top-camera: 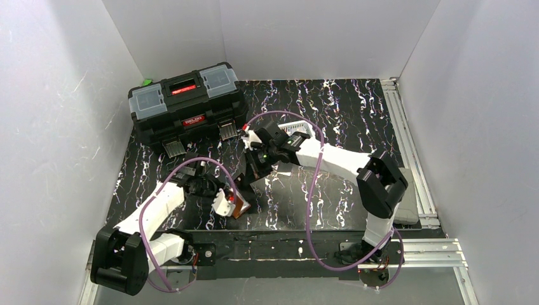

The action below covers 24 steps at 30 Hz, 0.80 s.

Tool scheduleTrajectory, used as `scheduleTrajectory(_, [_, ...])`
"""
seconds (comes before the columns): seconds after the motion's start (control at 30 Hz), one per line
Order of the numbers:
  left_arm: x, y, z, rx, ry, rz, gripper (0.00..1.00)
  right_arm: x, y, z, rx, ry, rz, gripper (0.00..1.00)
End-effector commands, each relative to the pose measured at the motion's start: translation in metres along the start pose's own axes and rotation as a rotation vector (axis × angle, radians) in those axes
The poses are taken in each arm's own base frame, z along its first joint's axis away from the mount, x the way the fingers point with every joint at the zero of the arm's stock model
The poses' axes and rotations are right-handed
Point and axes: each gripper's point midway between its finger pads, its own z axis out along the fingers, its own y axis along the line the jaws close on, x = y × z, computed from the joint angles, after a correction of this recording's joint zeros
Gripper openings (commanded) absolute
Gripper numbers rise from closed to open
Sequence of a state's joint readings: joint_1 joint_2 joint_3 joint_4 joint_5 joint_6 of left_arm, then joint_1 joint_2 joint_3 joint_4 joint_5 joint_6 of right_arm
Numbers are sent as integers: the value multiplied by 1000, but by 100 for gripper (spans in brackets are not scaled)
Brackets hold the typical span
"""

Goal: Put the credit cards into the card holder
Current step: Open the card holder at the center of the board.

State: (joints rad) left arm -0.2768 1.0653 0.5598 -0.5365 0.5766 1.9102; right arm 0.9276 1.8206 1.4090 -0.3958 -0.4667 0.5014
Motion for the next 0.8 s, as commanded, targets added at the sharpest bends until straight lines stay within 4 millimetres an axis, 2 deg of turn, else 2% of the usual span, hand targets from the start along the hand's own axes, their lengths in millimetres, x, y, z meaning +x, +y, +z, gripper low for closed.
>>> scheduleTrajectory(0.0, [-21, 10, -8, -13, -88, -25, 0, -16, -11, -26, 40, -87, 11, 1])
scheduleTrajectory(0.1, [-39, 33, -12, -57, -151, 8, 0, -20, -24, -41, 87, -128, 30, 1])
scheduleTrajectory(0.17, [-62, 56, -12, -105, -211, 63, 0, -22, -34, -56, 134, -171, 41, 1])
scheduleTrajectory(0.2, [-83, 74, -2, -145, -253, 117, 0, -23, -41, -72, 206, -205, 39, 1])
scheduleTrajectory(0.23, [-93, 77, 13, -156, -279, 187, 0, -22, -44, -81, 240, -227, 37, 1])
scheduleTrajectory(0.3, [-95, 65, 33, -159, -295, 270, 0, -11, -49, -78, 242, -201, 55, 1])
scheduleTrajectory(0.33, [-89, 56, 49, -178, -269, 311, 0, 3, -55, -65, 223, -154, 92, 1])
scheduleTrajectory(0.37, [-83, 49, 52, -181, -241, 311, 0, 12, -61, -56, 222, -125, 110, 1])
scheduleTrajectory(0.43, [-74, 29, 51, -159, -193, 293, 0, 26, -65, -43, 206, -82, 123, 1])
scheduleTrajectory(0.5, [-75, 8, 51, -144, -190, 314, 0, 44, -66, -25, 197, -13, 123, 1])
scheduleTrajectory(0.63, [-74, -12, 47, -105, -179, 302, 0, 62, -78, -13, 216, 37, 140, 1])
scheduleTrajectory(0.77, [-72, -32, 41, -59, -156, 305, 0, 69, -83, -10, 224, 59, 140, 1])
